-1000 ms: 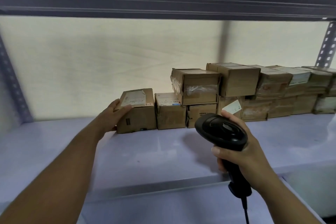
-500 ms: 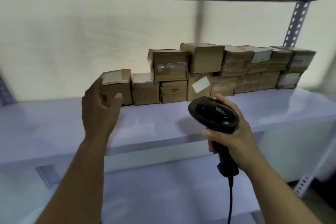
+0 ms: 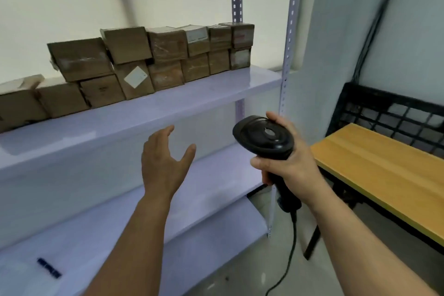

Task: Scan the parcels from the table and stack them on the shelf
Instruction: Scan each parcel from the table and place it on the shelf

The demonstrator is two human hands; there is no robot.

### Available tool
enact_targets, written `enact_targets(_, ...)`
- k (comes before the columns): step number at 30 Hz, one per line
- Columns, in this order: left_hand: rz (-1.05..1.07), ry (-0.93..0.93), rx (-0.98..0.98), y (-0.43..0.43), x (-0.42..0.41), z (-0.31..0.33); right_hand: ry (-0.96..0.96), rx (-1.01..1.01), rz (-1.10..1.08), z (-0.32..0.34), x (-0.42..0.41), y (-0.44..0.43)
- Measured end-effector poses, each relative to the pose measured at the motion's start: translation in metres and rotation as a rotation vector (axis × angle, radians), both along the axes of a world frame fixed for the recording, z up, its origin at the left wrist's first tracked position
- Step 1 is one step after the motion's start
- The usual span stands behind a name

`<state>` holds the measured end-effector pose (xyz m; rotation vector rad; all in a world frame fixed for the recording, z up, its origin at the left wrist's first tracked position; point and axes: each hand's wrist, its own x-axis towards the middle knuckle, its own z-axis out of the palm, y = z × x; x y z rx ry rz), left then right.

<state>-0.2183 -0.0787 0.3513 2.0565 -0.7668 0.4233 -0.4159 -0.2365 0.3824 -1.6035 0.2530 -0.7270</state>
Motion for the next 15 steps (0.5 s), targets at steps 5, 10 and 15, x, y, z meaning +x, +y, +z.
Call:
enact_targets(5, -0.155, -0.027, 0.045, -0.062, -0.071, -0.009, -0.031, 0.004, -0.12, -0.003, -0.087, -0.029)
enact_targets(10, -0.323, 0.013, 0.082, -0.114, -0.14, -0.02, -0.012, 0.002, -0.251, -0.009, -0.16, -0.051)
enact_targets(15, -0.524, 0.016, 0.128, -0.162, -0.197, -0.028, -0.037, -0.007, -0.41, -0.015, -0.221, -0.066)
